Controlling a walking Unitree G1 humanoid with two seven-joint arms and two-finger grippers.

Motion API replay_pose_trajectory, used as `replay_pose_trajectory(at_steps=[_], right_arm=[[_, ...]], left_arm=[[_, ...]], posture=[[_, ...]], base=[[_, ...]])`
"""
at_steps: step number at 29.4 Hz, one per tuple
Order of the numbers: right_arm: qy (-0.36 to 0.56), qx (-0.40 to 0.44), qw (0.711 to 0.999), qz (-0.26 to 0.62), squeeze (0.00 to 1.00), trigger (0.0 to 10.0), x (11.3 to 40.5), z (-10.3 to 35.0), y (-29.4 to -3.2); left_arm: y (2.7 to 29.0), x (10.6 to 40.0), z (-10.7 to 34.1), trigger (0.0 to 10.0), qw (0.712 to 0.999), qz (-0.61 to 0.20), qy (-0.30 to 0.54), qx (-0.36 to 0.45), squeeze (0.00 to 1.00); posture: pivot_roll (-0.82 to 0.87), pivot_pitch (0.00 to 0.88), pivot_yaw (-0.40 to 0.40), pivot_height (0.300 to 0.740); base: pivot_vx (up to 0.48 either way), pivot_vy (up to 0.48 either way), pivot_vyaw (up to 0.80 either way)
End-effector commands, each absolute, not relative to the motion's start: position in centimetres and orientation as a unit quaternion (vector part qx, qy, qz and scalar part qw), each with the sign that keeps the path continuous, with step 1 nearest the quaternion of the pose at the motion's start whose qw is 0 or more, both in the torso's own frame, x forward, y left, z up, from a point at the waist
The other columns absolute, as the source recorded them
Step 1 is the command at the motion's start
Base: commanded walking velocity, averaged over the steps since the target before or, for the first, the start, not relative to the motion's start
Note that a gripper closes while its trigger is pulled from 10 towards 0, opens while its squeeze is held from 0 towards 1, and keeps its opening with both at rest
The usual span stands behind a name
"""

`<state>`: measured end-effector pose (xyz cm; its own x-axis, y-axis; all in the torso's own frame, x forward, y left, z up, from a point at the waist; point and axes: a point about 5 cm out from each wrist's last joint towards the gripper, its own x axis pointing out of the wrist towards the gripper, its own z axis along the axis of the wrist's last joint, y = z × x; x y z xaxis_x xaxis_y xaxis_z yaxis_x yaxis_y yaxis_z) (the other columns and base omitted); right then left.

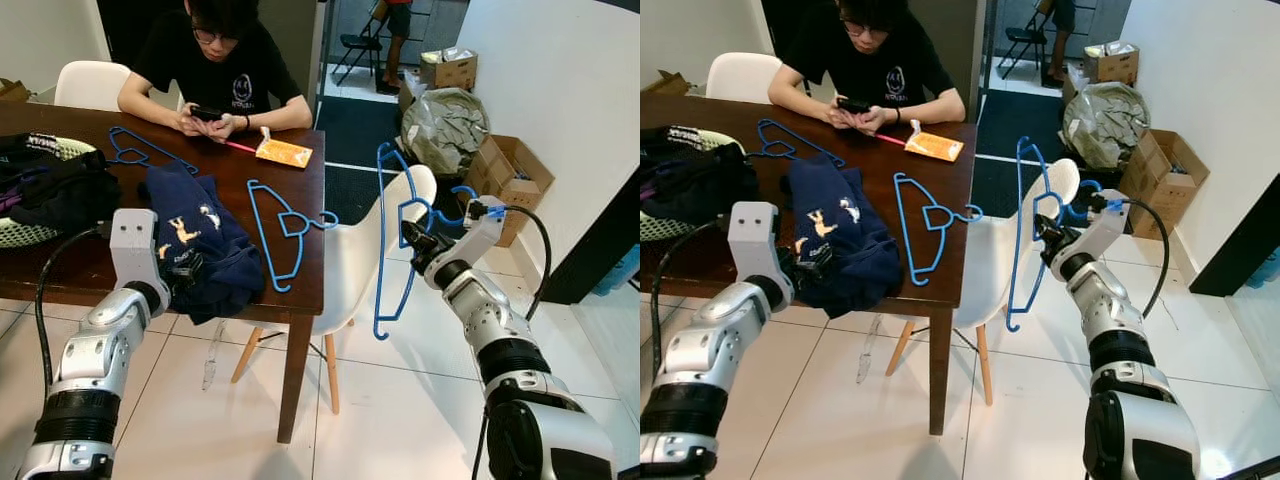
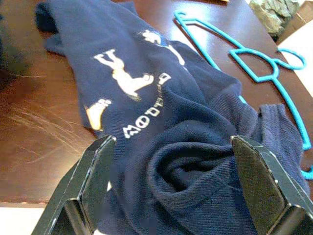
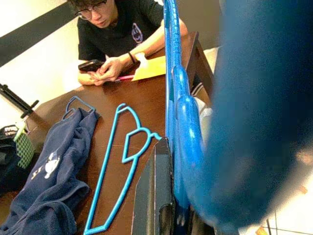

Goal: Hang hanger

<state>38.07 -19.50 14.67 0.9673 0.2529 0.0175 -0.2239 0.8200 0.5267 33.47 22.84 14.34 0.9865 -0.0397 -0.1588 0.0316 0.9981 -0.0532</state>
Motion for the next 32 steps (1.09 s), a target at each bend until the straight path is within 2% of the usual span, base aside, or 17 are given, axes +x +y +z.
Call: replay_pose_trajectory(at_steps=[1, 16, 32], right_arm=[[0.025, 0.262, 0.957, 0.121, 0.00, 10.0, 38.1, 14.8, -19.8], [0.028, 0.261, 0.957, 0.123, 0.00, 10.0, 38.1, 14.7, -19.7], [0.030, 0.264, 0.956, 0.124, 0.00, 10.0, 38.1, 14.6, -19.6]], left_arm=[[22.3, 33.5, 13.6, 10.0, 0.995, -0.029, 0.091, -0.031, 0.00], [21.1, 32.0, 13.5, 10.0, 0.996, -0.041, 0.082, -0.017, 0.00], [22.0, 31.0, 11.5, 10.0, 0.993, -0.013, 0.112, -0.023, 0.00]], posture=[[0.04, 0.022, -0.087, 0.740], [0.05, 0.019, -0.091, 0.740], [0.05, 0.006, -0.086, 0.740]], base=[[0.000, 0.000, 0.00], [0.000, 0.000, 0.00], [0.000, 0.000, 0.00]])
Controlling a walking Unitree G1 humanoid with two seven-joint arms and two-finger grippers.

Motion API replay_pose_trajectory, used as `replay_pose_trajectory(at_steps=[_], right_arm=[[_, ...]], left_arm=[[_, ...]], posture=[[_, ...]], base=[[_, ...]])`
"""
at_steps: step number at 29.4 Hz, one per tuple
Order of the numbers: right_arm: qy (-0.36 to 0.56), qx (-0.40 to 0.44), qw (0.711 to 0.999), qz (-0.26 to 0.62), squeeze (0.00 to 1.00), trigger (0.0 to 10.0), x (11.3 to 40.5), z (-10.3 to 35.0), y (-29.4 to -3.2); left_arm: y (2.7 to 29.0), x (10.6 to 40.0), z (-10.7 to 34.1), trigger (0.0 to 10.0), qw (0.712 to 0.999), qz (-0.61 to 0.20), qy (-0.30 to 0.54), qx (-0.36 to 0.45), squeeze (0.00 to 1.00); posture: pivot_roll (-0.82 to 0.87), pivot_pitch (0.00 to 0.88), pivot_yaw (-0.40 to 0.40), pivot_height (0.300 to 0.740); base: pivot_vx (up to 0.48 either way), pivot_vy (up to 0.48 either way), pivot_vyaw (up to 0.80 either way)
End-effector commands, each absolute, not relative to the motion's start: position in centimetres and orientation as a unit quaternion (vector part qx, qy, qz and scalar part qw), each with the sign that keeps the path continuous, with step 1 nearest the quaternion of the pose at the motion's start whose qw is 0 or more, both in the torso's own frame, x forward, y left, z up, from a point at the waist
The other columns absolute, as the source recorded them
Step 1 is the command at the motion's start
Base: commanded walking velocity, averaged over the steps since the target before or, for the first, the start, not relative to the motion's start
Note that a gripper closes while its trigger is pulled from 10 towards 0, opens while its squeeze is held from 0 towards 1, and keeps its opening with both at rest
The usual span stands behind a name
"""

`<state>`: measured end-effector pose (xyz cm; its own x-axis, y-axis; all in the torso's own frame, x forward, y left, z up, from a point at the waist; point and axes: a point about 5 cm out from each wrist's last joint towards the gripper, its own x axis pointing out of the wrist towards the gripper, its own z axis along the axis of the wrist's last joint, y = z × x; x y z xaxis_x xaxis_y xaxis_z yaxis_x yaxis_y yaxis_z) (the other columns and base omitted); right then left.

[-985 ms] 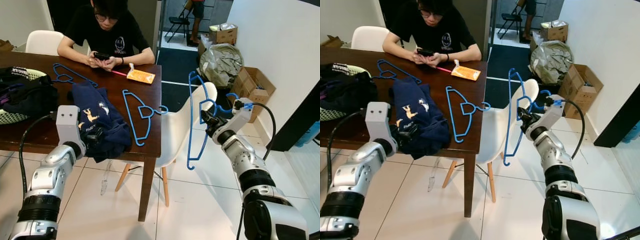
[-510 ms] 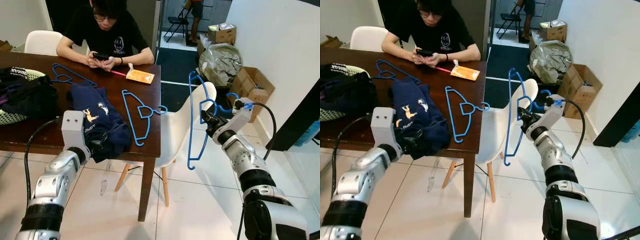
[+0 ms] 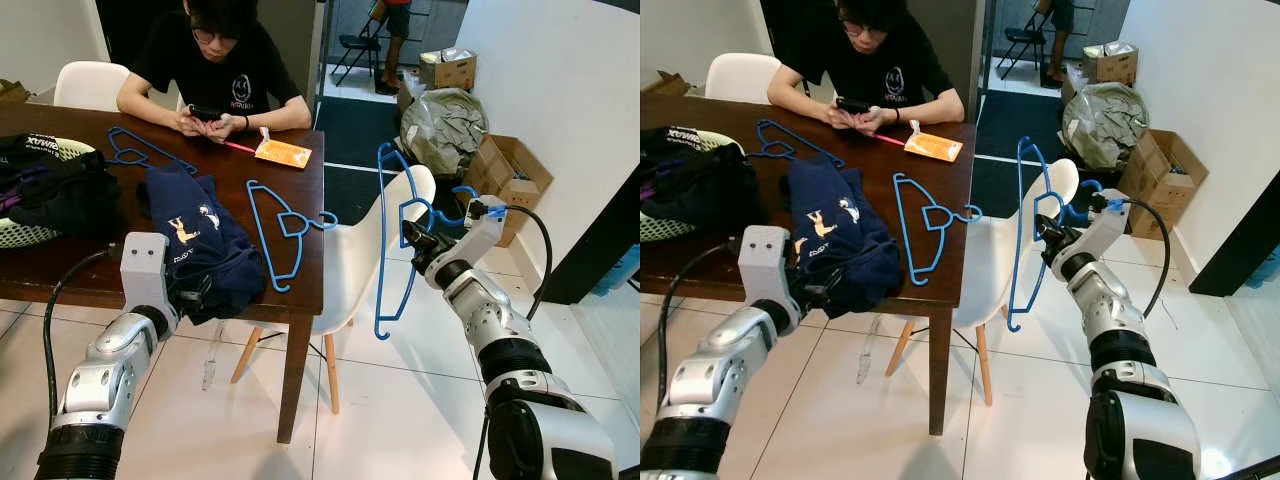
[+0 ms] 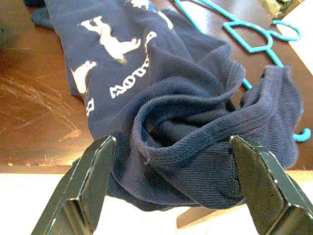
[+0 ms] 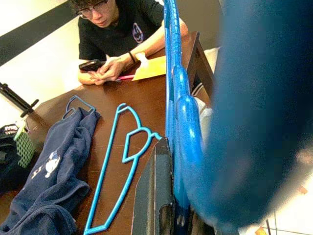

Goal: Hang hanger

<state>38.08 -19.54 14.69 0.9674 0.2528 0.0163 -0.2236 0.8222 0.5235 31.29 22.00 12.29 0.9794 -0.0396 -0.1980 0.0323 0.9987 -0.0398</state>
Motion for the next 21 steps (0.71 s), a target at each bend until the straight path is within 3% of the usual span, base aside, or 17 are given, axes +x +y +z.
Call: replay_pose_trajectory(at_steps=[1, 12, 13, 14, 15, 21], right_arm=[[0.030, 0.264, 0.956, 0.124, 0.00, 10.0, 38.0, 14.6, -19.6], [0.031, 0.261, 0.957, 0.125, 0.00, 10.0, 38.0, 14.6, -19.7], [0.032, 0.261, 0.957, 0.125, 0.00, 10.0, 38.0, 14.6, -19.8], [0.032, 0.261, 0.957, 0.125, 0.00, 10.0, 38.0, 14.6, -19.8], [0.032, 0.260, 0.957, 0.125, 0.00, 10.0, 37.9, 14.6, -19.8], [0.032, 0.259, 0.957, 0.124, 0.00, 10.0, 37.9, 14.6, -19.9]], left_arm=[[22.0, 31.0, 11.3, 10.0, 0.993, -0.010, 0.115, -0.025, 0.00], [22.5, 31.5, 11.3, 10.0, 0.993, -0.003, 0.108, -0.036, 0.00], [22.6, 31.7, 11.3, 9.1, 0.994, -0.005, 0.105, -0.035, 0.00], [22.6, 31.7, 11.3, 9.1, 0.994, -0.005, 0.105, -0.035, 0.00], [22.6, 31.9, 11.4, 0.0, 0.994, -0.008, 0.101, -0.036, 0.00], [22.6, 32.1, 11.8, 0.0, 0.995, -0.011, 0.094, -0.036, 0.00]], posture=[[0.05, 0.006, -0.086, 0.740], [0.04, 0.014, -0.095, 0.740], [0.04, 0.017, -0.097, 0.740], [0.04, 0.017, -0.097, 0.740], [0.04, 0.018, -0.097, 0.740], [0.03, 0.023, -0.097, 0.740]], base=[[0.000, 0.000, 0.00], [0.000, 0.000, 0.00], [0.000, 0.000, 0.00], [0.000, 0.000, 0.00], [0.000, 0.000, 0.00], [0.000, 0.000, 0.00]])
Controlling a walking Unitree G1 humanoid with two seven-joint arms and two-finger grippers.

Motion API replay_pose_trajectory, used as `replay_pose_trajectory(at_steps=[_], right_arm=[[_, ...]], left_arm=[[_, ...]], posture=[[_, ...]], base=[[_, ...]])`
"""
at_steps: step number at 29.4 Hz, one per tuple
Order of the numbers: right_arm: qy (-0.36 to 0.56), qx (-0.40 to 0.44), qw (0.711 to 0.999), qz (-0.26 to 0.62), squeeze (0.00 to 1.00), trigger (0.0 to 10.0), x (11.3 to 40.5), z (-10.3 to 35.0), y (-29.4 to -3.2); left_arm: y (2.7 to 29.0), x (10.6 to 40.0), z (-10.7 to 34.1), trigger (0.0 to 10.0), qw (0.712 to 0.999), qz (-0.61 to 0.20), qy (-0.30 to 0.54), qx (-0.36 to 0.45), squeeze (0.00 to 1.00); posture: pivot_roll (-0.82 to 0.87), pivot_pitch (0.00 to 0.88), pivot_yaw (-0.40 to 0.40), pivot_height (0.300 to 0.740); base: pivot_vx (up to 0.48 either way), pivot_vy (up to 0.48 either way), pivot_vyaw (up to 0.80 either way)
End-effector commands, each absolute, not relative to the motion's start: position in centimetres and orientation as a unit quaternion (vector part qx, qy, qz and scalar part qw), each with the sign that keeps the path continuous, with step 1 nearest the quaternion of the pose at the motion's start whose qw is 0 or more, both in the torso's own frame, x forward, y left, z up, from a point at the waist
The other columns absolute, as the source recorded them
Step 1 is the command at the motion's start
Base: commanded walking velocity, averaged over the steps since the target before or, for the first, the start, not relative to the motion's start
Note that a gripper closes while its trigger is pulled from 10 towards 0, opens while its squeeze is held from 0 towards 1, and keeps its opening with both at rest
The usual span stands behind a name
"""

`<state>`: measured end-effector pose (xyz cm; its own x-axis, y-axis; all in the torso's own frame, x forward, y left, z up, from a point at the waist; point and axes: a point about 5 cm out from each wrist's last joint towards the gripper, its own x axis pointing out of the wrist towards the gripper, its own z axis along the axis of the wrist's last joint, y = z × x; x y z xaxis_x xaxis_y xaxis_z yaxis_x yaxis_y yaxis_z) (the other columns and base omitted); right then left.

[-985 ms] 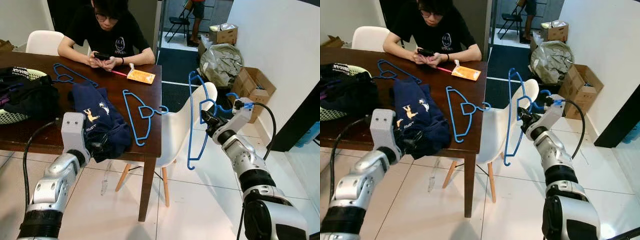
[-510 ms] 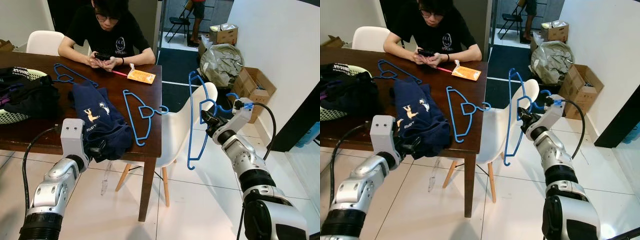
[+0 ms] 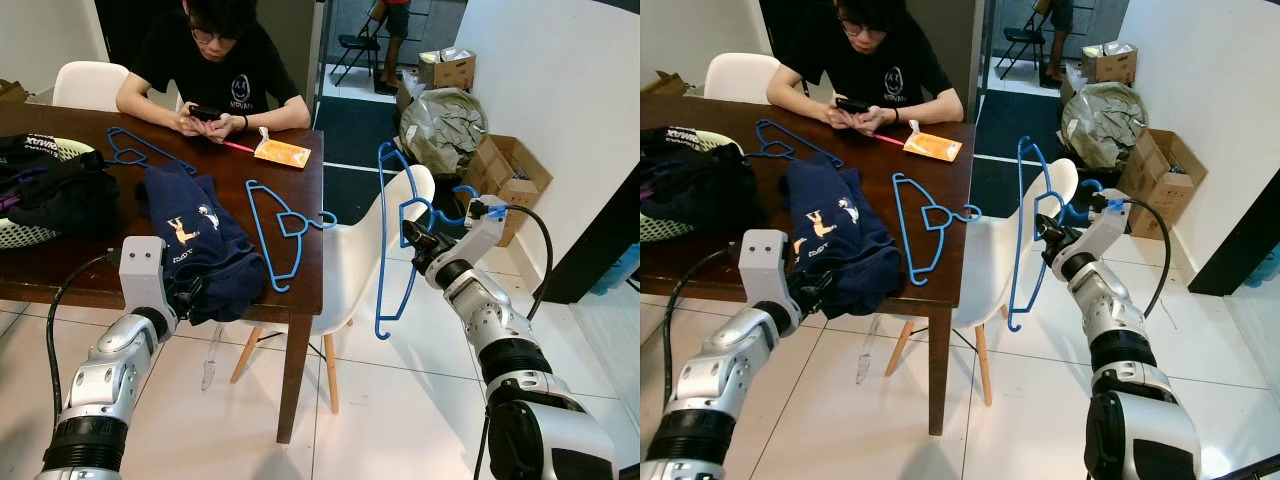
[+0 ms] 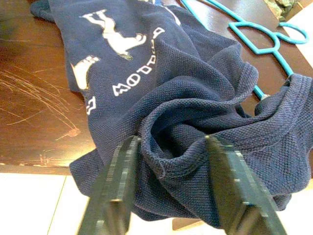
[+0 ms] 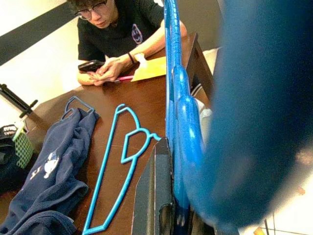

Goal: Hang hanger

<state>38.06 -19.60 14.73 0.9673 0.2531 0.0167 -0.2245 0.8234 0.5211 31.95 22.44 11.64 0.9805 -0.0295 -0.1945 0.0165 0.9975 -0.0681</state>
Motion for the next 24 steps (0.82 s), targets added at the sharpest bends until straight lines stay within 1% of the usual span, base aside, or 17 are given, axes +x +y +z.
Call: replay_pose_trajectory(at_steps=[1, 11, 13, 14, 17, 18, 19, 20, 24], right_arm=[[0.032, 0.259, 0.957, 0.124, 0.00, 10.0, 37.9, 14.6, -19.9], [0.032, 0.259, 0.958, 0.122, 0.00, 10.0, 37.9, 14.6, -19.9], [0.032, 0.260, 0.957, 0.122, 0.00, 10.0, 37.9, 14.6, -19.9], [0.031, 0.262, 0.957, 0.121, 0.00, 10.0, 38.0, 14.6, -19.8], [0.031, 0.262, 0.957, 0.121, 0.00, 10.0, 38.0, 14.6, -19.8], [0.030, 0.264, 0.957, 0.120, 0.00, 10.0, 38.0, 14.6, -19.8], [0.030, 0.264, 0.957, 0.120, 0.00, 10.0, 38.0, 14.6, -19.8], [0.030, 0.266, 0.956, 0.119, 0.00, 10.0, 38.0, 14.6, -19.8], [0.030, 0.266, 0.956, 0.119, 0.00, 10.0, 38.0, 14.6, -19.8]], left_arm=[[22.6, 32.1, 11.8, 0.0, 0.995, -0.011, 0.094, -0.036, 0.00], [22.7, 32.2, 12.3, 0.0, 0.996, -0.009, 0.083, -0.034, 0.00], [22.9, 32.2, 12.7, 0.0, 0.996, -0.007, 0.078, -0.032, 0.00], [23.0, 32.3, 13.7, 0.0, 0.997, -0.009, 0.064, -0.034, 0.00], [23.0, 32.3, 13.7, 0.0, 0.997, -0.009, 0.064, -0.034, 0.00], [22.7, 32.9, 17.2, 0.0, 0.998, -0.046, 0.013, -0.046, 0.00], [22.7, 32.9, 17.2, 0.0, 0.998, -0.046, 0.013, -0.046, 0.00], [21.8, 33.1, 23.2, 0.0, 0.990, -0.117, -0.071, -0.031, 0.00], [21.8, 33.1, 23.2, 0.0, 0.990, -0.117, -0.071, -0.031, 0.00]], posture=[[0.03, 0.023, -0.097, 0.740], [0.04, 0.029, -0.094, 0.740], [0.04, 0.027, -0.091, 0.740], [0.04, 0.025, -0.088, 0.740], [0.04, 0.025, -0.088, 0.740], [0.05, 0.021, -0.086, 0.740], [0.05, 0.021, -0.086, 0.740], [0.06, 0.018, -0.084, 0.740], [0.06, 0.018, -0.084, 0.740]], base=[[0.000, 0.000, 0.00], [0.000, 0.000, 0.00], [0.000, 0.000, 0.00], [0.000, 0.000, 0.00], [0.000, 0.000, 0.00], [0.000, 0.000, 0.00], [0.000, 0.000, 0.00], [0.000, 0.000, 0.00], [0.000, 0.000, 0.00]])
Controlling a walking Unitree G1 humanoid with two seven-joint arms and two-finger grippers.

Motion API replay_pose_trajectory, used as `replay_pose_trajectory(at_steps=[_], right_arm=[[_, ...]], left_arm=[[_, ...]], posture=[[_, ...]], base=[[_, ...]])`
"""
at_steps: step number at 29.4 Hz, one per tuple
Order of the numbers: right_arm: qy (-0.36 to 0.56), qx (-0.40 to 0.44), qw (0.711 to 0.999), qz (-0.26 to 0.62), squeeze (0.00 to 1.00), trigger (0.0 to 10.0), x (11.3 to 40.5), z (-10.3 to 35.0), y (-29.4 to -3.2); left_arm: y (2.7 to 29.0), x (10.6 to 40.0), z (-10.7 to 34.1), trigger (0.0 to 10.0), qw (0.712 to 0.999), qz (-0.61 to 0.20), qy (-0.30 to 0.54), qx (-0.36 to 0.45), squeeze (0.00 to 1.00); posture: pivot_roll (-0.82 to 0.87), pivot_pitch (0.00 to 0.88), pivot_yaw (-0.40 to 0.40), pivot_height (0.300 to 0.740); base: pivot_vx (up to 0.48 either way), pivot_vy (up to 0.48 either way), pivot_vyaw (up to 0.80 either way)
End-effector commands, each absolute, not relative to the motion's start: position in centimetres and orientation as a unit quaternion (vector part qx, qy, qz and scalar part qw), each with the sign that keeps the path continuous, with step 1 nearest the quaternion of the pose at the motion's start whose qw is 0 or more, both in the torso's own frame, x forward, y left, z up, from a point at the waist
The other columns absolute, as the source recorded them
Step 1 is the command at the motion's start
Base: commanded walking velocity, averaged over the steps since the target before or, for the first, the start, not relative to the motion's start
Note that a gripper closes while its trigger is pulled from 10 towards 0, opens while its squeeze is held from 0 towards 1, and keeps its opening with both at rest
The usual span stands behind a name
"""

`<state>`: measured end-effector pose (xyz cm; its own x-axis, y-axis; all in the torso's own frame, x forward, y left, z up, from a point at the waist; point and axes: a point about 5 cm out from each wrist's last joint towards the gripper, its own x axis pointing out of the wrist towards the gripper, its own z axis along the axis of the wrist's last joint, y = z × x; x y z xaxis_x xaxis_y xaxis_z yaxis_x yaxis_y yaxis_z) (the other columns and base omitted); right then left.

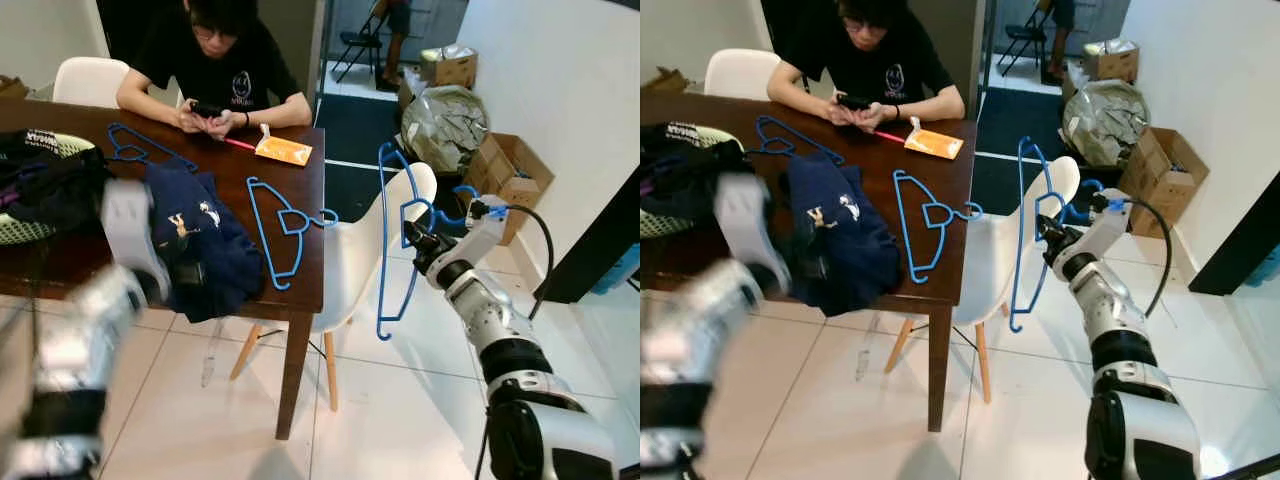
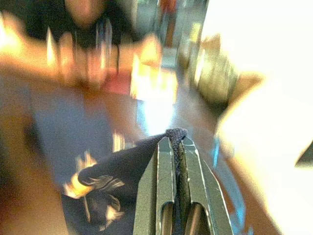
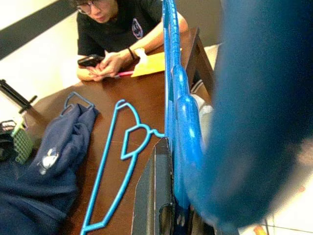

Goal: Hang hanger

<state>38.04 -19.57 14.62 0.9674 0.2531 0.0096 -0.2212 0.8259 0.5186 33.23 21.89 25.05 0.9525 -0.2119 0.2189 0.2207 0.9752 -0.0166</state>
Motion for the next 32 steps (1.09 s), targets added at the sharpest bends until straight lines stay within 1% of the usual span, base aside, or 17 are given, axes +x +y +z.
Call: replay_pose_trajectory(at_steps=[1, 3, 4, 6, 7, 8, 9, 10, 11, 13, 15, 23, 27, 31, 32], right_arm=[[0.029, 0.268, 0.956, 0.118, 0.00, 10.0, 38.1, 14.6, -19.7], [0.029, 0.268, 0.956, 0.118, 0.00, 10.0, 38.1, 14.6, -19.7], [0.028, 0.272, 0.955, 0.117, 0.00, 10.0, 38.1, 14.6, -19.7], [0.028, 0.272, 0.955, 0.117, 0.00, 10.0, 38.1, 14.6, -19.7], [0.027, 0.275, 0.954, 0.117, 0.00, 10.0, 38.1, 14.6, -19.6], [0.027, 0.275, 0.954, 0.117, 0.00, 10.0, 38.1, 14.6, -19.6], [0.026, 0.278, 0.953, 0.117, 0.00, 10.0, 38.1, 14.6, -19.6], [0.026, 0.278, 0.953, 0.117, 0.00, 10.0, 38.1, 14.6, -19.6], [0.026, 0.280, 0.953, 0.116, 0.00, 10.0, 38.1, 14.6, -19.6], [0.026, 0.280, 0.953, 0.116, 0.00, 10.0, 38.1, 14.6, -19.6], [0.026, 0.281, 0.952, 0.117, 0.00, 10.0, 38.2, 14.6, -19.5], [0.027, 0.283, 0.951, 0.117, 0.00, 10.0, 38.2, 14.6, -19.4], [0.028, 0.283, 0.952, 0.118, 0.00, 10.0, 38.2, 14.5, -19.5], [0.028, 0.282, 0.952, 0.118, 0.00, 10.0, 38.2, 14.5, -19.5], [0.028, 0.282, 0.952, 0.118, 0.00, 10.0, 38.2, 14.5, -19.5]], left_arm=[[20.8, 32.4, 28.6, 0.0, 0.972, -0.183, -0.147, -0.002, 0.00], [20.8, 32.4, 28.6, 0.0, 0.972, -0.183, -0.147, -0.002, 0.00], [20.2, 31.1, 34.1, 0.0, 0.948, -0.227, -0.220, 0.029, 0.00], [20.2, 31.1, 34.1, 0.0, 0.948, -0.227, -0.220, 0.029, 0.00], [19.9, 29.7, 37.5, 0.0, 0.929, -0.251, -0.269, 0.046, 0.00], [19.9, 29.7, 37.5, 0.0, 0.929, -0.251, -0.269, 0.046, 0.00], [19.5, 28.4, 39.9, 0.0, 0.910, -0.275, -0.307, 0.044, 0.00], [19.5, 28.4, 39.9, 0.0, 0.910, -0.275, -0.307, 0.044, 0.00], [19.2, 27.4, 41.2, 0.0, 0.895, -0.294, -0.333, 0.037, 0.00], [19.2, 27.4, 41.2, 0.0, 0.895, -0.294, -0.333, 0.037, 0.00], [19.0, 26.7, 42.0, 0.0, 0.885, -0.308, -0.349, 0.029, 0.00], [19.2, 26.4, 42.0, 0.0, 0.887, -0.312, -0.340, 0.029, 0.00], [19.7, 26.6, 41.7, 0.0, 0.895, -0.301, -0.327, 0.035, 0.00], [20.6, 26.7, 41.6, 0.0, 0.904, -0.278, -0.321, 0.042, 0.00], [21.3, 26.9, 41.6, 0.0, 0.910, -0.256, -0.322, 0.050, 0.00]], posture=[[0.07, 0.017, -0.083, 0.740], [0.07, 0.017, -0.083, 0.740], [0.07, 0.013, -0.077, 0.740], [0.07, 0.013, -0.077, 0.740], [0.08, 0.010, -0.073, 0.740], [0.08, 0.010, -0.073, 0.740], [0.08, 0.009, -0.074, 0.740], [0.08, 0.009, -0.074, 0.740], [0.08, 0.008, -0.074, 0.740], [0.08, 0.008, -0.074, 0.740], [0.09, 0.008, -0.075, 0.740], [0.09, 0.006, -0.074, 0.740], [0.08, 0.003, -0.076, 0.740], [0.08, 0.000, -0.075, 0.740], [0.08, 0.000, -0.075, 0.740]], base=[[0.000, 0.000, 0.00], [0.000, 0.000, 0.00], [0.000, 0.000, 0.00], [0.000, 0.000, 0.00], [0.000, 0.000, 0.00], [0.000, 0.000, 0.00], [0.000, 0.000, 0.00], [0.000, 0.000, 0.00], [0.000, 0.000, 0.00], [0.000, 0.000, 0.00], [0.000, 0.000, 0.00], [0.000, 0.000, 0.00], [0.000, 0.000, 0.00], [0.000, 0.000, 0.00], [0.000, 0.000, 0.00]])
